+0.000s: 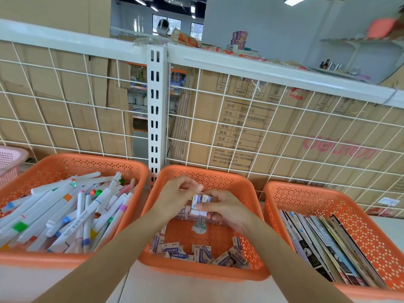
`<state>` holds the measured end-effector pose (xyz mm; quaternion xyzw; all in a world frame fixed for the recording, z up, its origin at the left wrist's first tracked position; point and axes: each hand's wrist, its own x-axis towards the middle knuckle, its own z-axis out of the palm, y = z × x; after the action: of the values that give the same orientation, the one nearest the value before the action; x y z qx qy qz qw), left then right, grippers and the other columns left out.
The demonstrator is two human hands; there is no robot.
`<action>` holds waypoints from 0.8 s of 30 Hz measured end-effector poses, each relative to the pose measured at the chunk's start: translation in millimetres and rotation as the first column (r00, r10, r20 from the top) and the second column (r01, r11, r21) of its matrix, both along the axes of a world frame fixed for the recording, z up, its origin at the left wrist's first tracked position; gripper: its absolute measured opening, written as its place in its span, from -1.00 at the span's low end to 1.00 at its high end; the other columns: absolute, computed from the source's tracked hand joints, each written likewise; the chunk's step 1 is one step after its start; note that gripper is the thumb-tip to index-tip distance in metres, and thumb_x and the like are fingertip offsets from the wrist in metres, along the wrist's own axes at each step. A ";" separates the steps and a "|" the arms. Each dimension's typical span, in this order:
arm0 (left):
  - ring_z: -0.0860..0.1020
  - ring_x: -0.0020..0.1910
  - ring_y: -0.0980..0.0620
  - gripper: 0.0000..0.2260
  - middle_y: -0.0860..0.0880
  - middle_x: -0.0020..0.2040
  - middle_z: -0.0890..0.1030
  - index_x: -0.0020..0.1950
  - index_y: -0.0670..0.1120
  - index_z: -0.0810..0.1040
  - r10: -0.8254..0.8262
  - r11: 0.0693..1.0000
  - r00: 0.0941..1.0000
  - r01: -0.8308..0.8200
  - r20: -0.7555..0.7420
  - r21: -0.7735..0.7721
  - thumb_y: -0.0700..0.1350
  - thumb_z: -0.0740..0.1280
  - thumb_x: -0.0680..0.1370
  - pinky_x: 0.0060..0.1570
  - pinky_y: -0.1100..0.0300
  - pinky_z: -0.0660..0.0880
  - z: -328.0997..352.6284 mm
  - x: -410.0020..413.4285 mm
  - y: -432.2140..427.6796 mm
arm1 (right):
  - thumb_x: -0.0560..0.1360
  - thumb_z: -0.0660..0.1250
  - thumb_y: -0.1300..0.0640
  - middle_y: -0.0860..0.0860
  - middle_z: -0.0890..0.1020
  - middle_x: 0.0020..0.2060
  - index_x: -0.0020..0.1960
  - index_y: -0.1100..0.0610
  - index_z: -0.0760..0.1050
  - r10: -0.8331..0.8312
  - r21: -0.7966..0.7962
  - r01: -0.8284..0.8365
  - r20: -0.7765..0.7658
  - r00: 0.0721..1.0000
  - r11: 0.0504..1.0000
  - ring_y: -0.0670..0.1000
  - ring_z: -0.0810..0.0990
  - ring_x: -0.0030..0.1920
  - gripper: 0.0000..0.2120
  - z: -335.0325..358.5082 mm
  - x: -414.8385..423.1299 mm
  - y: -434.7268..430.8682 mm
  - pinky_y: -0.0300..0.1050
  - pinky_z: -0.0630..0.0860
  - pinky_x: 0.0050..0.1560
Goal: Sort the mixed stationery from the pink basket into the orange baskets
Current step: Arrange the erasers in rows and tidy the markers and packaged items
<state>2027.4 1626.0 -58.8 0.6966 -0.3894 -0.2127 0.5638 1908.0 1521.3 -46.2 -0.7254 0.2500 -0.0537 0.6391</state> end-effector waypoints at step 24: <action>0.49 0.01 0.13 -0.72 0.12 0.03 0.54 0.10 0.01 0.48 -0.243 0.965 0.736 0.117 0.632 0.235 -0.02 0.43 0.44 0.01 0.13 0.45 5.0 -8.1 -17.5 | 0.44 0.41 0.28 0.06 0.66 -0.26 -0.03 0.23 0.55 -0.252 0.050 0.250 0.055 0.966 0.967 -0.06 0.66 -0.32 -0.88 4.3 -11.6 -14.2 -0.28 0.58 -0.28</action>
<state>2019.3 1608.5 -53.8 0.7335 -0.6069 -0.0432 0.3030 1896.4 1507.1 -41.9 -0.6722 0.3214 -0.1508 0.6498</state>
